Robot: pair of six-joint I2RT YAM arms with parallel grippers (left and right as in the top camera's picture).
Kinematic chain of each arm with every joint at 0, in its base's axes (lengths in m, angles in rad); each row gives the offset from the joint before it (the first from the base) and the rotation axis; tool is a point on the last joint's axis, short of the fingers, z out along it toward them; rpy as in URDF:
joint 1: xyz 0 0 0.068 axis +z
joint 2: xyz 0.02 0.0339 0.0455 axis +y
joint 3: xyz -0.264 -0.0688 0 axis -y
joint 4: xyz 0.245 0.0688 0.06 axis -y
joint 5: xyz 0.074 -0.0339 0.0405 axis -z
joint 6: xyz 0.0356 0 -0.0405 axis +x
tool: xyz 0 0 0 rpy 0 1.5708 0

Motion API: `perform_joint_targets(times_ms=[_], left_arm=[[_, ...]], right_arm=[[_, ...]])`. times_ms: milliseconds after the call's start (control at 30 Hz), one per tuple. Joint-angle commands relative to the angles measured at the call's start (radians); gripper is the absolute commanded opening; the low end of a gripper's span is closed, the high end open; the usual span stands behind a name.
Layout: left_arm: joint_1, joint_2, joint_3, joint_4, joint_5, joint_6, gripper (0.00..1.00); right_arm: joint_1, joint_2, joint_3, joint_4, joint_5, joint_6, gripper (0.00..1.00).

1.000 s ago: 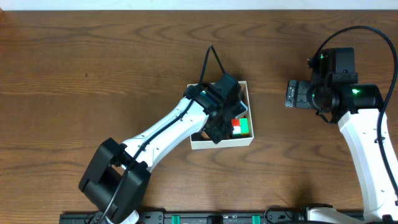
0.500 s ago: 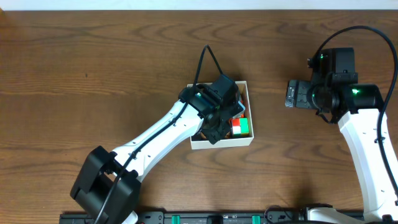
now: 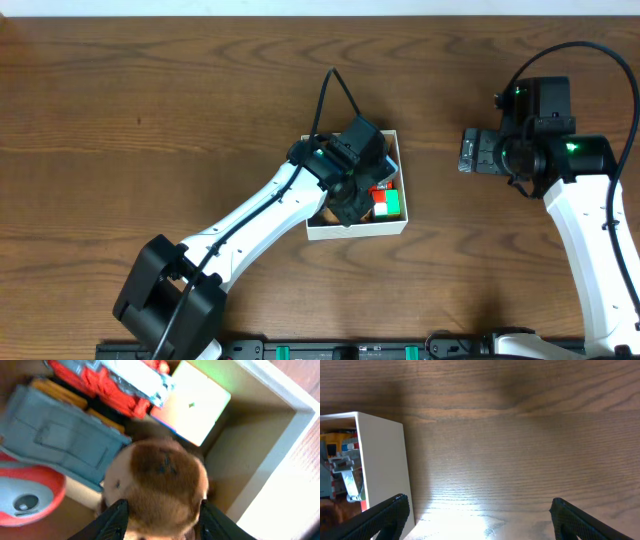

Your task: Pack container

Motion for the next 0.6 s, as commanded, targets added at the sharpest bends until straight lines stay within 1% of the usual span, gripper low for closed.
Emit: perform_joint_targets(times_ms=[0,100,200,233,300,433,567], left_arm=[[-0.005,-0.041,-0.002,0.027,-0.011,-0.005,0.45],[-0.005,-0.05,-0.002,0.047,-0.011,-0.005,0.31],[-0.005,-0.047,-0.002,0.043,-0.011,-0.005,0.14],[-0.005,-0.047,-0.002,0.041,-0.011,-0.006,0.1],[-0.005,-0.046,-0.002,0.035,-0.011,-0.006,0.06],[-0.005,-0.044,-0.002,0.018,-0.011,-0.007,0.06],[-0.005,-0.021,-0.005,0.009,-0.005,-0.05,0.06]], right_arm=[[-0.005,0.001,0.013,0.001,0.0,-0.004,0.93],[-0.005,0.001,0.013,0.004,0.0,-0.004,0.93],[-0.005,0.001,0.013,0.003,0.0,-0.004,0.93],[-0.005,0.001,0.013,0.003,0.0,-0.004,0.93],[-0.005,0.001,0.013,0.003,0.0,-0.004,0.93],[-0.005,0.001,0.013,0.003,0.0,-0.004,0.93],[-0.005,0.001,0.013,0.003,0.0,-0.004,0.93]])
